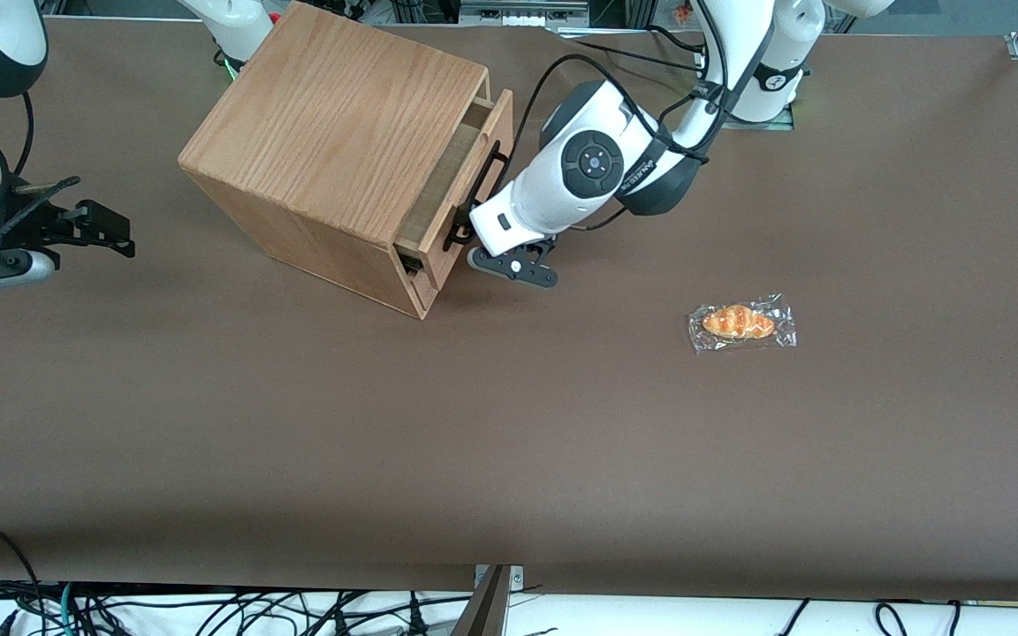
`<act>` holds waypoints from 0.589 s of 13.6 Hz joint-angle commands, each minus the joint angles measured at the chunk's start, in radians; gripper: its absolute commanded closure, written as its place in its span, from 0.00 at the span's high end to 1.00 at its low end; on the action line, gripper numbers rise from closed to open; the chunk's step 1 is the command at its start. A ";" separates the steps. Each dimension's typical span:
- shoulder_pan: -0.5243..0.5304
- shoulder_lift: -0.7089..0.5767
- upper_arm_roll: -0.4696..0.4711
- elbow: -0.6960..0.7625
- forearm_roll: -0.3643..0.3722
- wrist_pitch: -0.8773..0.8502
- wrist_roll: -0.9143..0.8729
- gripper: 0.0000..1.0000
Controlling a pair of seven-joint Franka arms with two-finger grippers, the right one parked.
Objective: Open top drawer with left arm
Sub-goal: 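Pull the handle outward with the left gripper to slide the drawer open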
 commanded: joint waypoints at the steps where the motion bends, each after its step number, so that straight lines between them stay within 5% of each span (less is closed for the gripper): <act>1: 0.028 0.013 0.001 0.023 0.032 -0.010 -0.001 1.00; 8: 0.091 0.011 0.001 0.027 0.032 -0.017 -0.003 1.00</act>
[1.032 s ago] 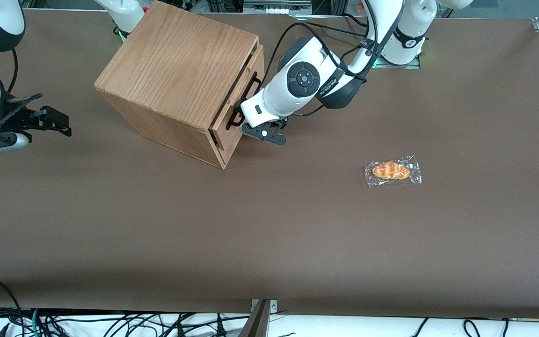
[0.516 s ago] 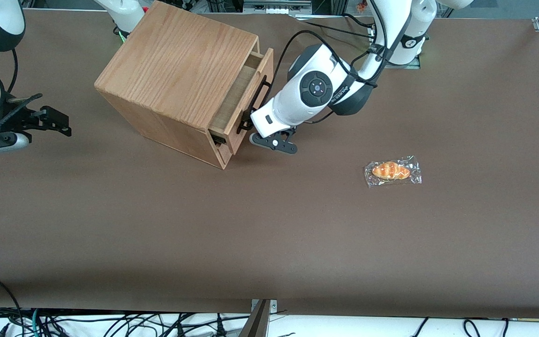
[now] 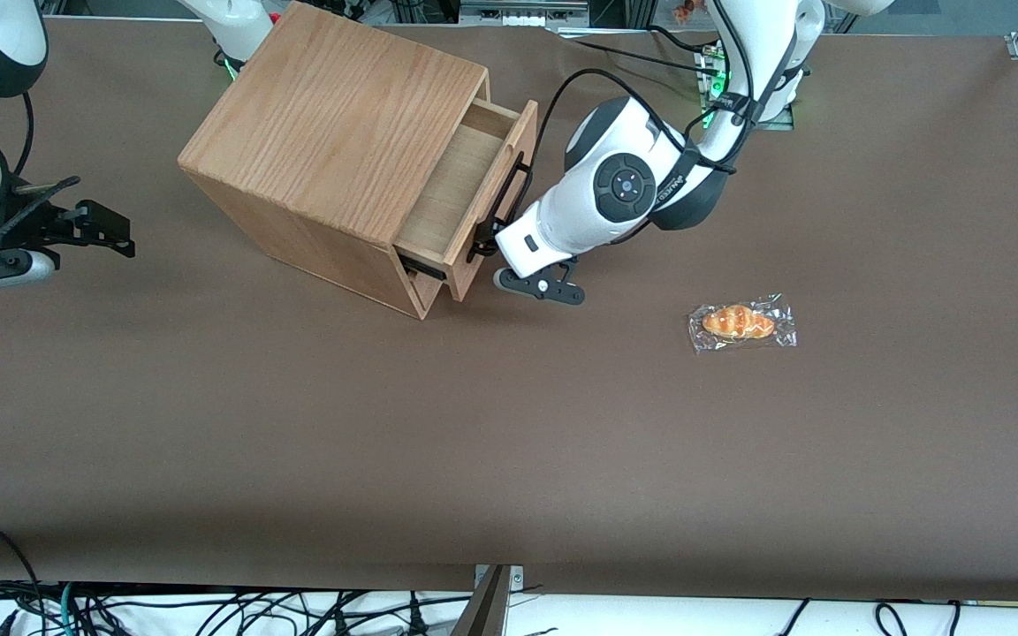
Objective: Open top drawer with left arm
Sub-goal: 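Pull the handle outward with the left gripper to slide the drawer open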
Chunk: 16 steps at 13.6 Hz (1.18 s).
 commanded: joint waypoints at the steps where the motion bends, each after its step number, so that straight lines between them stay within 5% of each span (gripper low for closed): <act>1: 0.035 0.015 0.002 0.027 0.032 0.021 -0.012 1.00; 16: 0.111 0.014 0.001 0.027 0.075 0.009 -0.010 1.00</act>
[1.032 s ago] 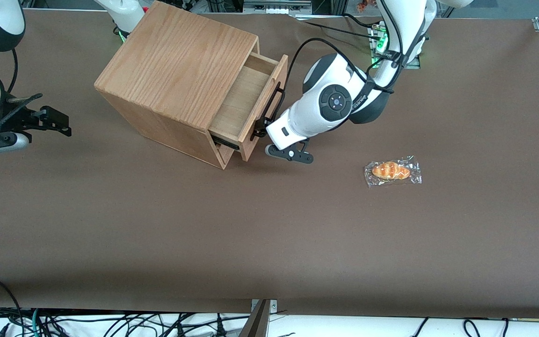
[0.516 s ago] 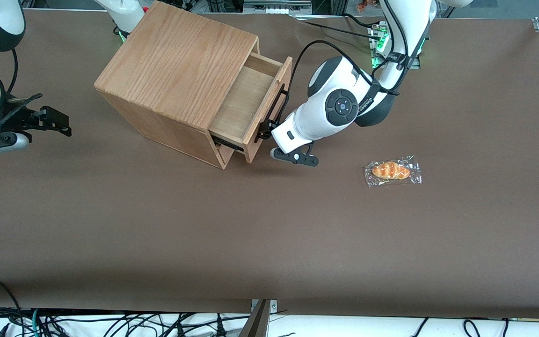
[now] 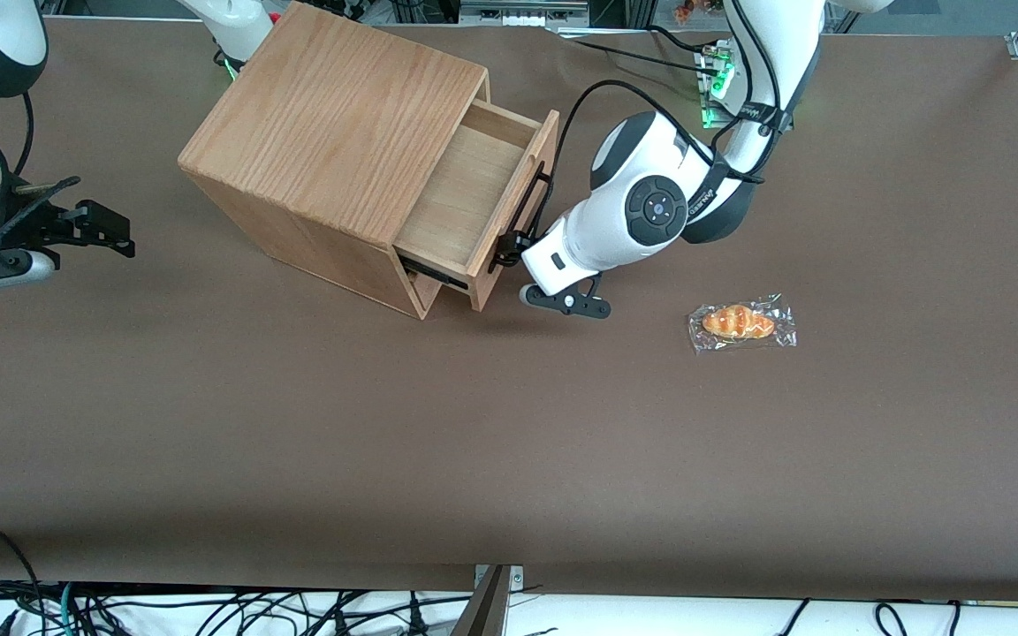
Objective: Open top drawer with left arm
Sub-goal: 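Pull the handle outward with the left gripper to slide the drawer open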
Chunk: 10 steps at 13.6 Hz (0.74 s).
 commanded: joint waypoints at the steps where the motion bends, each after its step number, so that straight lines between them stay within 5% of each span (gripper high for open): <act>1: 0.052 0.016 0.020 0.027 0.066 0.057 -0.021 1.00; 10: 0.070 0.016 0.020 0.027 0.066 0.057 -0.019 1.00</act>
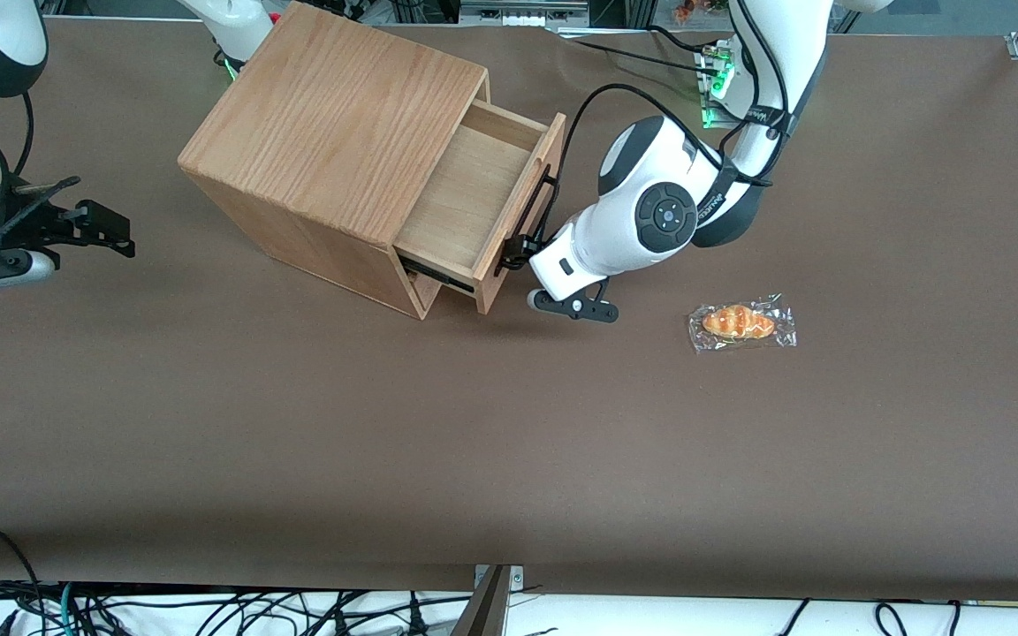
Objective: Open top drawer with left arm
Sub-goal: 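Pull the handle outward with the left gripper to slide the drawer open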
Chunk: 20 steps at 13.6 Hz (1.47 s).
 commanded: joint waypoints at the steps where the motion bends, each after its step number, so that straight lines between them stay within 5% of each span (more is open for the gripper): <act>1: 0.051 0.016 0.027 0.027 0.066 0.066 -0.020 1.00; 20: 0.088 -0.022 0.021 0.184 0.022 -0.188 -0.056 1.00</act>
